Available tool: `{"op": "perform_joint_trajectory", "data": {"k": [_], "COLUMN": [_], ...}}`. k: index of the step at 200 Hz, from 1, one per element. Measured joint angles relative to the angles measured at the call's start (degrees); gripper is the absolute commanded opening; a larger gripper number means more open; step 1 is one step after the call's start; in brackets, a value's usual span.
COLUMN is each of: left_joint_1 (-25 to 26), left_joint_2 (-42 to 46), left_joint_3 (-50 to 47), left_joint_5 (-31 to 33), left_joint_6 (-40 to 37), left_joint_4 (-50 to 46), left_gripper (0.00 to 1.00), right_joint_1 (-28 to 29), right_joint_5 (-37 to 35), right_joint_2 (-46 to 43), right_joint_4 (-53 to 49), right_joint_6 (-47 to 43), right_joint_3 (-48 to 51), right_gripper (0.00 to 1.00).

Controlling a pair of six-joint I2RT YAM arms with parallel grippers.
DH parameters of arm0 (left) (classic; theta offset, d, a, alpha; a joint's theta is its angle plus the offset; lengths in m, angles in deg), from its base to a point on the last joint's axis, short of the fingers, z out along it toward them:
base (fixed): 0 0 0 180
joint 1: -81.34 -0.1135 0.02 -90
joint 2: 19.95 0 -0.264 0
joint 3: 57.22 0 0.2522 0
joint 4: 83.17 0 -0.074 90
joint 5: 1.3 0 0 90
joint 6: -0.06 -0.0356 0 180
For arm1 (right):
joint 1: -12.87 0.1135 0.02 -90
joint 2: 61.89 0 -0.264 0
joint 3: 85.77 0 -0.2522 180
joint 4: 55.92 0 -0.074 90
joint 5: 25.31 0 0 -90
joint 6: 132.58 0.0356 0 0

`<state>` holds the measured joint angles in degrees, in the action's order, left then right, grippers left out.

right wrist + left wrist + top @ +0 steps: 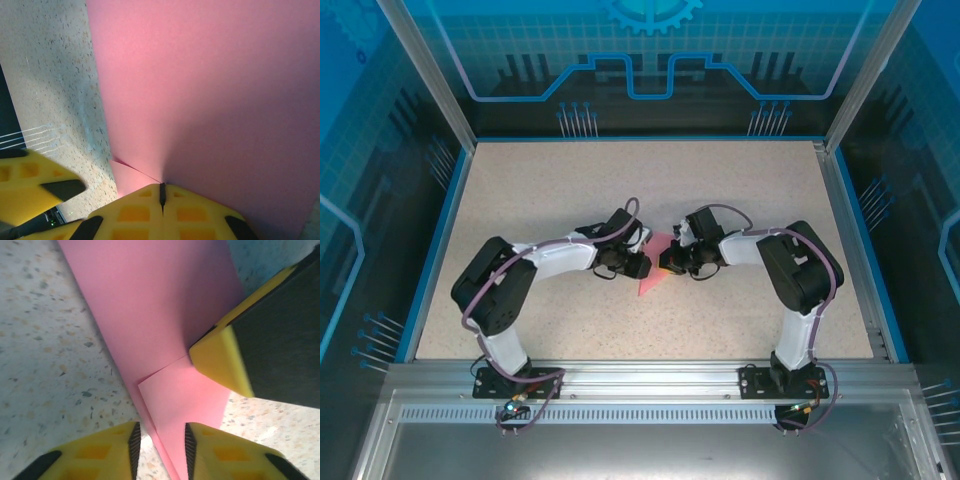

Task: Fold a paper plane with a square sheet of paper (pick it up from the middle)
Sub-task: Third fold the triangle at the center of the table.

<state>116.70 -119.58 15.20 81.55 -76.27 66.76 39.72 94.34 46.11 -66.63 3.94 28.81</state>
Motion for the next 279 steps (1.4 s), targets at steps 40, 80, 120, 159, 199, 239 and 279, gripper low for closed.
{"op": "perform_joint_trajectory", "data": {"k": [40,80,120,159,199,239,279], "left_joint_1": [0.0,0.0,0.0,0.0,0.0,0.0,0.0], "left_joint_2": [7.7,7.7,0.5,-0.6,-0.6,-0.9,-1.4], "left_joint_3": [-1.0,-4.5,-6.8,-8.0,-8.6,-9.0,-9.3], "left_joint_5": [-2.6,-10.2,-13.8,-14.4,-14.3,-14.0,-11.6], "left_joint_6": [6.0,16.3,23.6,26.8,28.4,29.0,29.6], "left_joint_4": [0.3,7.2,13.1,15.9,17.9,18.2,18.1], "left_gripper": [0.22,0.17,0.15,0.15,0.15,0.13,0.12], "right_joint_1": [0.0,0.0,0.0,-0.1,-0.3,-0.3,-0.3], "right_joint_5": [0.0,0.0,0.0,0.2,0.4,0.4,0.4], "right_joint_2": [0.0,0.0,0.0,0.0,0.0,-0.2,-0.2], "right_joint_4": [0.0,0.0,0.1,0.2,1.7,2.5,2.5], "right_joint_6": [0.4,0.6,0.8,0.8,0.9,1.0,1.0], "right_joint_3": [0.0,0.0,0.0,0.0,0.9,1.4,1.4], "right_gripper": [0.01,0.01,0.01,0.01,0.01,0.01,0.02]}}
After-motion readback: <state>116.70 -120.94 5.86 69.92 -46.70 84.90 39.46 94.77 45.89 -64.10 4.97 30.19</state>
